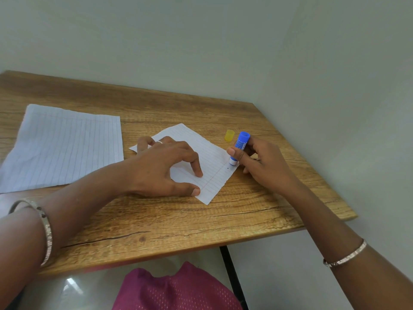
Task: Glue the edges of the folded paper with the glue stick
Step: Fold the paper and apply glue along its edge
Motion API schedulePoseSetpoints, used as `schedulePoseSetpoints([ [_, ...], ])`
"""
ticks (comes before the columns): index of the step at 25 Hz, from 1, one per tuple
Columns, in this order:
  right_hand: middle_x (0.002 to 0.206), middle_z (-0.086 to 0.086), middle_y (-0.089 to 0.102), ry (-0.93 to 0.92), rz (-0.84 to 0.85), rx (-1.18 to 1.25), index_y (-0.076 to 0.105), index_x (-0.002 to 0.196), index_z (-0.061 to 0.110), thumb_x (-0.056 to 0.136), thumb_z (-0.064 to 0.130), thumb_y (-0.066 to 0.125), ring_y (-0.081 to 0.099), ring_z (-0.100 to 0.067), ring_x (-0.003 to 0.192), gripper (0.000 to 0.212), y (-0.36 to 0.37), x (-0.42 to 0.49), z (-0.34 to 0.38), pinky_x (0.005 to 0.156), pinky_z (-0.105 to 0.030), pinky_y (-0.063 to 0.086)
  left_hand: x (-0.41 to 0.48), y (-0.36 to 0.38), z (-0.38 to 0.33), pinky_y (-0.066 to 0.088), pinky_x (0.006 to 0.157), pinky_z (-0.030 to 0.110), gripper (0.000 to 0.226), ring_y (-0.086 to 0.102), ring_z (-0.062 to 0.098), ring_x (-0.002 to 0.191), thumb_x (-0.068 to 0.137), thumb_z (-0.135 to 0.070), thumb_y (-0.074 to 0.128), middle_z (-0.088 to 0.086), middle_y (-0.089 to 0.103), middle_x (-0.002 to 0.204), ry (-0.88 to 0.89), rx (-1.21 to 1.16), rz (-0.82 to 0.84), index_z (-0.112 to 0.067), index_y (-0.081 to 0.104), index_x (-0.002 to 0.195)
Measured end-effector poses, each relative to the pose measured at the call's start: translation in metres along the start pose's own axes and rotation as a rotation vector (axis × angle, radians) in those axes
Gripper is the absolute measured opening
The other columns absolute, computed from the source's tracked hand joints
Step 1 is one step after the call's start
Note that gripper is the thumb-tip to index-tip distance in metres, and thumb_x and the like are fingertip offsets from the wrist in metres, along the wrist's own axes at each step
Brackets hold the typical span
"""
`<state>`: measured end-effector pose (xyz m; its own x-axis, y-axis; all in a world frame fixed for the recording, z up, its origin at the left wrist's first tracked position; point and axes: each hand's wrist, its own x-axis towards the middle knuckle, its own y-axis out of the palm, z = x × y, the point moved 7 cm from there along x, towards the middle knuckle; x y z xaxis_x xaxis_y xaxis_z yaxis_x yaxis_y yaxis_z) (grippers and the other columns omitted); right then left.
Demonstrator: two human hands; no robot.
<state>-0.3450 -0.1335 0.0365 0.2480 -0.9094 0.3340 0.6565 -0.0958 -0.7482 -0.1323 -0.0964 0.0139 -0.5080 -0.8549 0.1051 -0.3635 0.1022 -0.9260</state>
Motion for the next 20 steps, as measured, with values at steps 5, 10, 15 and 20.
schedulePoseSetpoints([
  [5, 0.082, -0.001, 0.073, 0.026, -0.03, 0.014, 0.069, 0.099, 0.014, 0.096, 0.04, 0.065, 0.064, -0.002, 0.05, 0.026, -0.002, 0.005, -0.004, 0.052, -0.009, 0.046, 0.0, 0.0, 0.001, 0.004, 0.113, 0.048, 0.066, 0.032, 0.002, 0.133, 0.06, -0.088, 0.038, -0.031, 0.047, 0.132, 0.003, -0.004, -0.002, -0.05, 0.058, 0.111],
  [10, 0.075, 0.011, 0.071, -0.01, -0.028, 0.003, 0.072, 0.092, 0.015, 0.096, 0.041, 0.064, 0.066, -0.006, 0.069, 0.028, 0.001, -0.002, -0.002, 0.063, -0.014, 0.048, 0.0, 0.001, 0.002, 0.005, 0.112, 0.048, 0.066, 0.032, 0.001, 0.132, 0.061, -0.088, 0.038, -0.032, 0.046, 0.131, 0.008, -0.001, -0.001, -0.05, 0.058, 0.111],
  [15, 0.075, 0.008, 0.069, 0.016, -0.051, -0.031, 0.07, 0.094, 0.019, 0.096, 0.044, 0.064, 0.059, 0.002, 0.056, 0.026, -0.002, 0.005, -0.007, 0.058, -0.014, 0.045, 0.0, 0.0, 0.002, 0.005, 0.112, 0.047, 0.065, 0.032, 0.0, 0.131, 0.062, -0.088, 0.038, -0.033, 0.047, 0.13, 0.01, -0.006, 0.0, -0.05, 0.058, 0.111],
  [20, 0.074, 0.006, 0.07, 0.068, -0.057, 0.001, 0.07, 0.095, 0.015, 0.095, 0.043, 0.066, 0.06, 0.0, 0.05, 0.028, -0.004, 0.007, -0.013, 0.053, -0.011, 0.046, 0.0, 0.001, 0.003, 0.004, 0.112, 0.047, 0.066, 0.032, -0.001, 0.13, 0.062, -0.088, 0.038, -0.033, 0.046, 0.13, 0.01, -0.006, 0.001, -0.05, 0.058, 0.111],
])
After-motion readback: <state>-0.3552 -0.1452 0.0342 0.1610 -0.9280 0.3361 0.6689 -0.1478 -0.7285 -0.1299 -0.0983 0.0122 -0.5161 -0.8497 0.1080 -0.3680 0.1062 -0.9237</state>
